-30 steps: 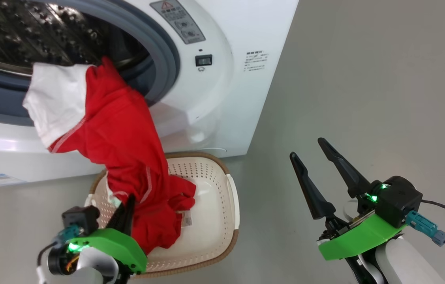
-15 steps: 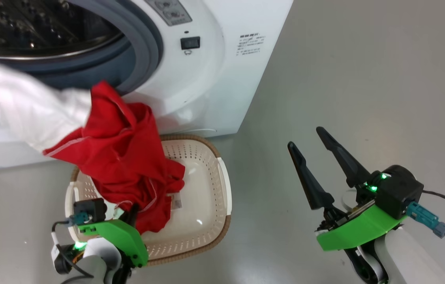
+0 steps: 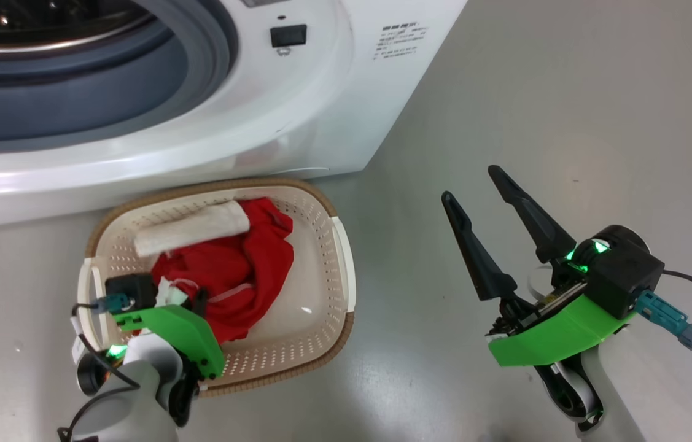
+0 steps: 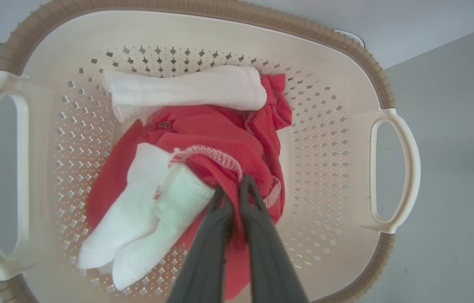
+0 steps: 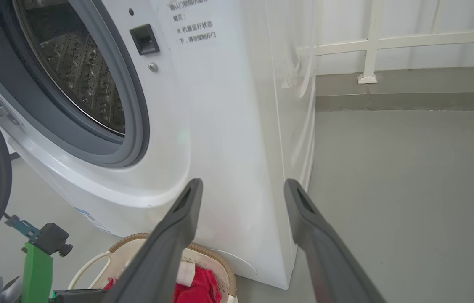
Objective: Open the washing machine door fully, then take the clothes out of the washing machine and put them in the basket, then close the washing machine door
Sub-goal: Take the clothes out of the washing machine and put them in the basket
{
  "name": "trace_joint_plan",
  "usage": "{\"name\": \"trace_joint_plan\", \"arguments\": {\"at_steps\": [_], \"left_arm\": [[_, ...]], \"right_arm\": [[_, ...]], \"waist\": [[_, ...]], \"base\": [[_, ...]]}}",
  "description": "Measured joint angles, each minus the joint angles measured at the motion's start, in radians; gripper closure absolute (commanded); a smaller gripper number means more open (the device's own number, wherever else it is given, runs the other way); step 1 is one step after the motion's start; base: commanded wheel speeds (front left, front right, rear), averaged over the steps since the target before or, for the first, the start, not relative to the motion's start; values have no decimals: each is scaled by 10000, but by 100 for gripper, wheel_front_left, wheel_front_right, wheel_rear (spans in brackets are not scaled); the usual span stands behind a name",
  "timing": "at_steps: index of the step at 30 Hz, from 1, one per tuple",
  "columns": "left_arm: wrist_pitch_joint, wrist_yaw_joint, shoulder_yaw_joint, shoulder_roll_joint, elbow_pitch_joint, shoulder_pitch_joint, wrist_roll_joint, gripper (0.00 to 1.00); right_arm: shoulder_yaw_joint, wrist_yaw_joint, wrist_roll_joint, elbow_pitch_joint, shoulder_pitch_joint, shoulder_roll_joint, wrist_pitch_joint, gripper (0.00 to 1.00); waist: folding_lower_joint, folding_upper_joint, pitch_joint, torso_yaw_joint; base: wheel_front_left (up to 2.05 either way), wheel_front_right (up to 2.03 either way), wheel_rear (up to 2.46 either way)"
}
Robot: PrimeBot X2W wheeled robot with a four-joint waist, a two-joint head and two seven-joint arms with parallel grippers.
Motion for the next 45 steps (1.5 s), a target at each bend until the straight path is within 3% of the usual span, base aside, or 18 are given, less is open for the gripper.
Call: {"name": "trace_joint_plan", "arguments": {"at_steps": [1, 10, 21, 29, 45], "left_arm": [[0, 0, -25, 0, 29, -65, -56, 0], [-453, 10, -458, -35, 222, -404, -96, 0], [-1135, 0, -403, -56, -282, -336, -278, 0], [-1143, -2, 322, 128, -2424, 732, -278, 0], [-1145, 291, 1726, 171, -7380, 3393, 1783, 0]], "right_arm": [[15, 0, 0, 2, -44, 0, 0, 0], [-84, 0, -2, 63, -85, 4, 0, 0], [-228, 0, -33, 222, -68, -2, 0, 0], [-1204, 2, -767, 815, 243, 351, 0, 0], [-1841, 2, -968, 1022, 842, 593, 0, 0]], "waist": [[0, 0, 61, -8], [0, 0, 170, 48], [1, -1, -556, 383], [1, 0, -1296, 530], [0, 0, -2839, 658]], "base": [[0, 0, 0], [0, 0, 0], [0, 0, 0], [0, 0, 0], [0, 0, 0]]}}
